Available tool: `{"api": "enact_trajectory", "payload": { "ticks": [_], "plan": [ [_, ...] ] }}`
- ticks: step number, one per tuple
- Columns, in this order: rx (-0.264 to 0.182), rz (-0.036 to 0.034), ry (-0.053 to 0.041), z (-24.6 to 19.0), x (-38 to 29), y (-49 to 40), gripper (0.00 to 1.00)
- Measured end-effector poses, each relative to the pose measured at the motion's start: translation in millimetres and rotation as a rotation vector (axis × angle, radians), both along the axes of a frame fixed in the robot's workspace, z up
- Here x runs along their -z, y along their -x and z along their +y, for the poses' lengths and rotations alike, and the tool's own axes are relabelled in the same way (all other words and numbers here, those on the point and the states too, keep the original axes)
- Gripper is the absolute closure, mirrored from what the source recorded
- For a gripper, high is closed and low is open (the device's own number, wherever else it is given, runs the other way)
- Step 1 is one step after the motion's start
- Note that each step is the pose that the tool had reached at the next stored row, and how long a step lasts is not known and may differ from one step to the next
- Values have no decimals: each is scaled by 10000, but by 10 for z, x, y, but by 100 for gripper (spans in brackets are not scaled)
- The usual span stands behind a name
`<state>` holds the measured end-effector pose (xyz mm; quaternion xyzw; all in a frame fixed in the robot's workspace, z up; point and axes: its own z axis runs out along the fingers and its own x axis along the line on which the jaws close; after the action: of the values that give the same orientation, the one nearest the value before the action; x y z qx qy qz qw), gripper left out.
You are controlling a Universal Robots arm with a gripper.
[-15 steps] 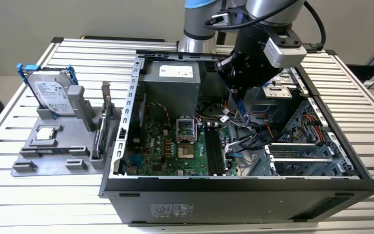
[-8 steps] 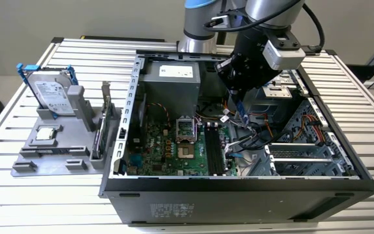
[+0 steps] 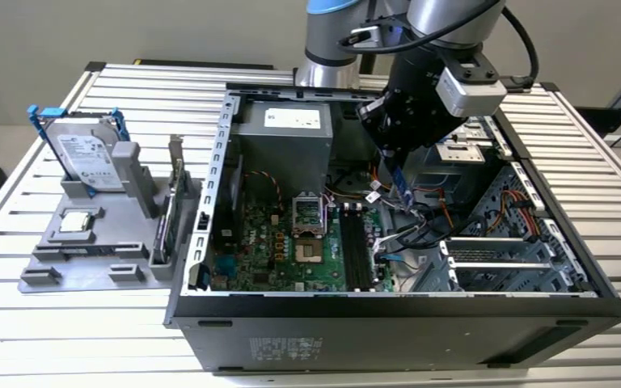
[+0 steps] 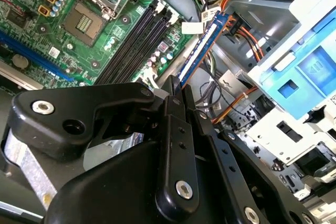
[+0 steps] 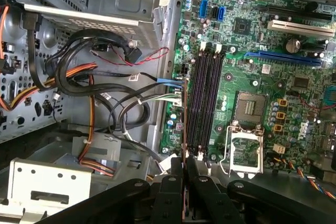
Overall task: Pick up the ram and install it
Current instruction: 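Insert the ram into the slot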
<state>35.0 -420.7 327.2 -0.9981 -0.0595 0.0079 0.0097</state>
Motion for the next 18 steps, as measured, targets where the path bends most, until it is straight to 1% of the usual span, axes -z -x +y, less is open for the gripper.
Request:
{"api": "enact_trajectory", "payload": {
  "ticks": [7, 18],
  "plan": [
    [0, 0, -2, 0, 7, 0, 100],
    [0, 0, 0, 0, 106, 0, 100]
  ]
}}
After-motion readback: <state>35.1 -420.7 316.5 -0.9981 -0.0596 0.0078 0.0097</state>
